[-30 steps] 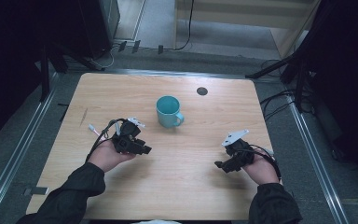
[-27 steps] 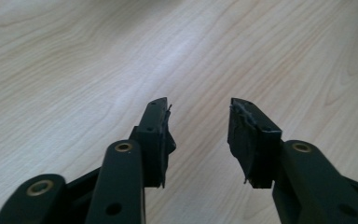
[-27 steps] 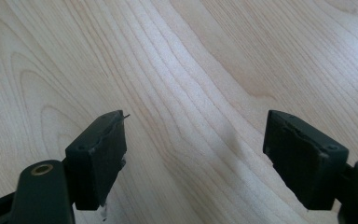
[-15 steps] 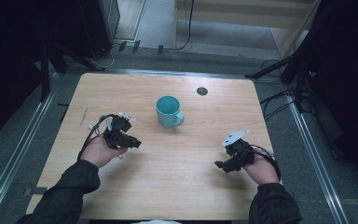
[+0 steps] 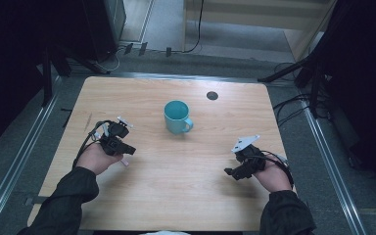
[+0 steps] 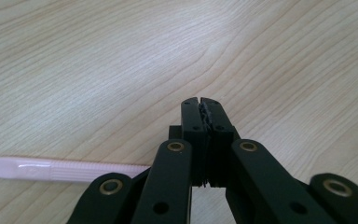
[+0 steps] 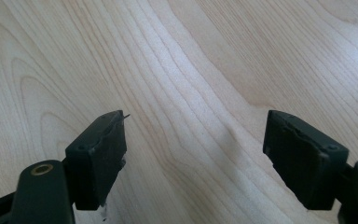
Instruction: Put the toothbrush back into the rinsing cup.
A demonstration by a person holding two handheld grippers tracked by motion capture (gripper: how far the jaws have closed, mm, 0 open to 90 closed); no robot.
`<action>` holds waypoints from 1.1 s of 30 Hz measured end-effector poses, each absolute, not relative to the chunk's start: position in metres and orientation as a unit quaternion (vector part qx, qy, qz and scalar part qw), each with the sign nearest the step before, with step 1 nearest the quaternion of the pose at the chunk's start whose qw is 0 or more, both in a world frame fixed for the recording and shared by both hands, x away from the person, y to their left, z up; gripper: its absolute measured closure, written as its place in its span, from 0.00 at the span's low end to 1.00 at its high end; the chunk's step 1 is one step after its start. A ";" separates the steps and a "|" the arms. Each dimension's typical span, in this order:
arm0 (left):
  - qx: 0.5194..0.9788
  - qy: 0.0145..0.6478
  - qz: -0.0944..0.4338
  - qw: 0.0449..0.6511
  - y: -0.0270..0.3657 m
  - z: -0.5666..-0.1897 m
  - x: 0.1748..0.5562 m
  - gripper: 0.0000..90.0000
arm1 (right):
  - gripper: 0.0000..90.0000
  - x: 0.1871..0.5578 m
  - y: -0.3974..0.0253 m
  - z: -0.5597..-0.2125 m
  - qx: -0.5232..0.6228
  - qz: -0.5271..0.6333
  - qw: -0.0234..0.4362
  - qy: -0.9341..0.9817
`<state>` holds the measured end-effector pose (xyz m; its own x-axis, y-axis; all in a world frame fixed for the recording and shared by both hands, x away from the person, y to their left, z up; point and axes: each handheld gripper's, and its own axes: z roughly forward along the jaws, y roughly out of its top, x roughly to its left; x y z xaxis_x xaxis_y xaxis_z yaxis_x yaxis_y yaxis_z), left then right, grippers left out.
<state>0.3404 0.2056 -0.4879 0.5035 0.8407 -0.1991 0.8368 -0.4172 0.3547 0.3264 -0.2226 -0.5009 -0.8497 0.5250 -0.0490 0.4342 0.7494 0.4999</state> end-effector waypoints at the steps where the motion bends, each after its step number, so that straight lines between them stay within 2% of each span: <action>1: 0.843 0.498 0.005 0.205 0.207 -0.488 0.341 0.99 | 0.24 0.327 -0.222 -0.501 0.255 0.244 0.093 0.931; 16: 0.824 0.543 -0.022 0.160 0.216 -0.502 0.346 0.99 | 0.24 0.331 -0.216 -0.500 0.250 0.243 0.090 0.933; 33: 0.825 0.547 -0.037 0.137 0.225 -0.505 0.346 0.99 | 0.24 0.331 -0.216 -0.501 0.249 0.240 0.088 0.934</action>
<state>0.3455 0.2250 -0.5053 0.3979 0.8931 -0.2101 0.9131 -0.3632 0.1855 0.3312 -0.2162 -0.5009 -0.8602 0.5080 -0.0450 0.4232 0.7602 0.4929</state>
